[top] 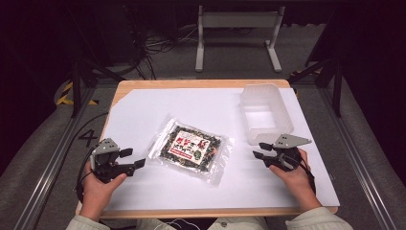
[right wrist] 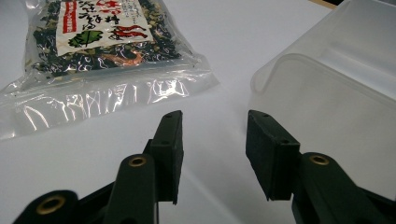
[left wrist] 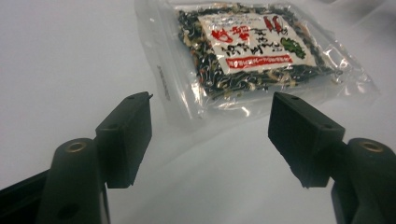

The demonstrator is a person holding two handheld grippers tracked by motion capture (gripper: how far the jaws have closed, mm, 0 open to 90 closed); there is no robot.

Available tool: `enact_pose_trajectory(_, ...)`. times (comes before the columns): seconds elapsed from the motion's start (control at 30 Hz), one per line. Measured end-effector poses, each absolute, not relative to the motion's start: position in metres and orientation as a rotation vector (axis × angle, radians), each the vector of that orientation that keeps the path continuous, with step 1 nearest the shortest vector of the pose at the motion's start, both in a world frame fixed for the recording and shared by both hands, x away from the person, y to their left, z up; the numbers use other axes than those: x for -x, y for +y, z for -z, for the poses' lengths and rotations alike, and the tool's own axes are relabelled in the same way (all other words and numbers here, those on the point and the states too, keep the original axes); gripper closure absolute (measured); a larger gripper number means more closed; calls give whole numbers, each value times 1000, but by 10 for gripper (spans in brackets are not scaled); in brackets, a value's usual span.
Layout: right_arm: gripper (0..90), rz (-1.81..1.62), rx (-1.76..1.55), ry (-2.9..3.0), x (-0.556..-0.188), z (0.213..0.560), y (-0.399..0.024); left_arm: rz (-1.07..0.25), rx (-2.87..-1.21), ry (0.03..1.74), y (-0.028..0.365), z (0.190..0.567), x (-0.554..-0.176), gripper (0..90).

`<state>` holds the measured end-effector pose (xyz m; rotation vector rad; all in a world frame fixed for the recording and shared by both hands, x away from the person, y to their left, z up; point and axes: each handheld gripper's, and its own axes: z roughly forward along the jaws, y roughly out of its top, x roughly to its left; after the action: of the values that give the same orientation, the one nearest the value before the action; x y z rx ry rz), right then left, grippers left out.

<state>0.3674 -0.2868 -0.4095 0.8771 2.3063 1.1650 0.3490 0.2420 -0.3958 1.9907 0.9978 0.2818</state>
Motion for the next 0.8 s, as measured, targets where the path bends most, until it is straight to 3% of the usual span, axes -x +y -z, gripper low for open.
enact_pose_trajectory(0.33, 535, -1189, -883, 2310, -368, 409, -289, -259, -2009, 923, 237, 381, -361, 256)
enact_pose_trajectory(0.8, 408, -1205, -863, 2363, -373, 413, -286, -292, -1972, 947, 229, 378, -396, 217)
